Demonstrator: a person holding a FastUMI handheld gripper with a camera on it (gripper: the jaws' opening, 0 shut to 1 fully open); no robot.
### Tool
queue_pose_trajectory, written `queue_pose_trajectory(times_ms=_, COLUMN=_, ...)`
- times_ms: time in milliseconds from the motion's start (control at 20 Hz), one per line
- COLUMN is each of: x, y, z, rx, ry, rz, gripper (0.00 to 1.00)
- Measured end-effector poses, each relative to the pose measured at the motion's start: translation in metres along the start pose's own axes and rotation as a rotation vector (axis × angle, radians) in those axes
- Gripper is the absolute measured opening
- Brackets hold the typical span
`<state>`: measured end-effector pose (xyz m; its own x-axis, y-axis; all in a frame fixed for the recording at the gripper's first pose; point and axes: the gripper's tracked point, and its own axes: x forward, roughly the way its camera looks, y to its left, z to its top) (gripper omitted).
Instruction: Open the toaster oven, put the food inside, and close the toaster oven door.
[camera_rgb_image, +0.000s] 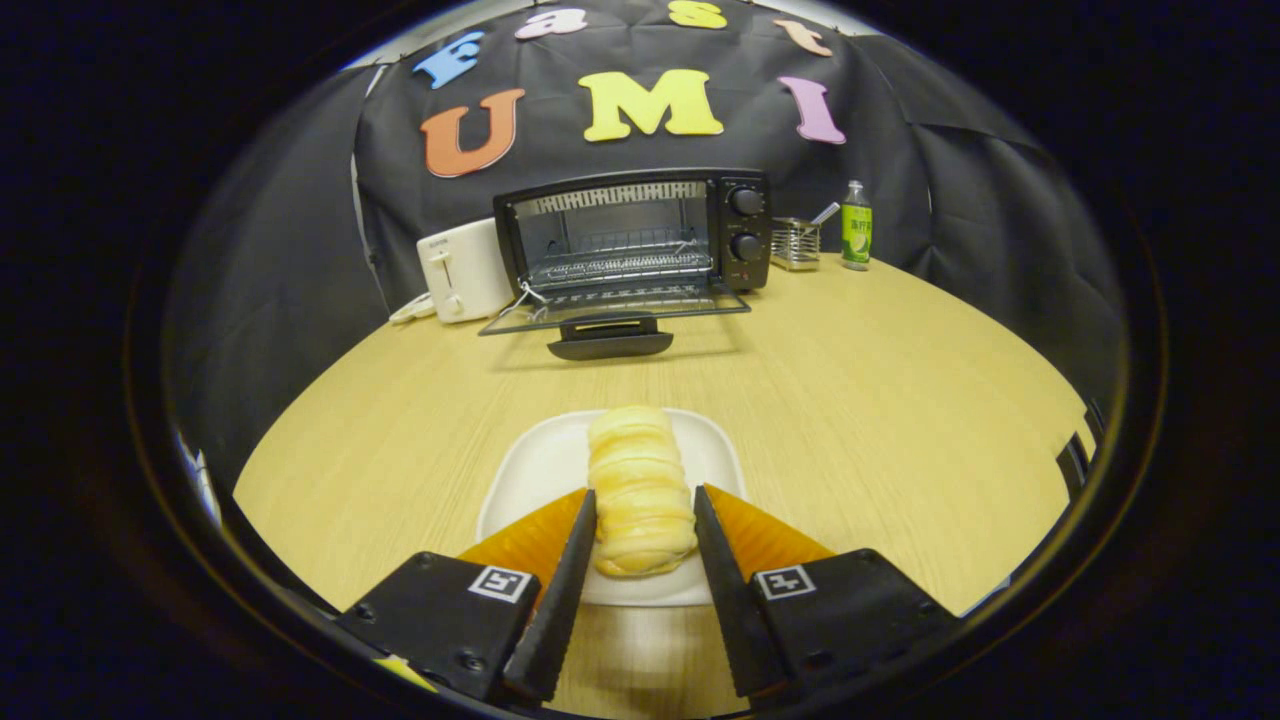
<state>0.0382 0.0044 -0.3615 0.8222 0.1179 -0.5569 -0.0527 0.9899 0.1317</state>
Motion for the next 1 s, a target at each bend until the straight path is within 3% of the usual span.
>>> queue_pose_trajectory(times_ms=600, x=-0.026, y=0.028, z=0.047, rx=-0.001, ry=-0.169, rz=0.129, gripper=0.60)
queue_pose_trajectory(times_ms=750, x=-0.021, y=0.029, z=0.038, rx=0.025, ry=-0.120, rz=0.137, gripper=0.54)
queue_pose_trajectory(times_ms=1000, x=-0.014, y=0.026, z=0.015, rx=0.077, ry=-0.003, rz=0.146, gripper=0.54)
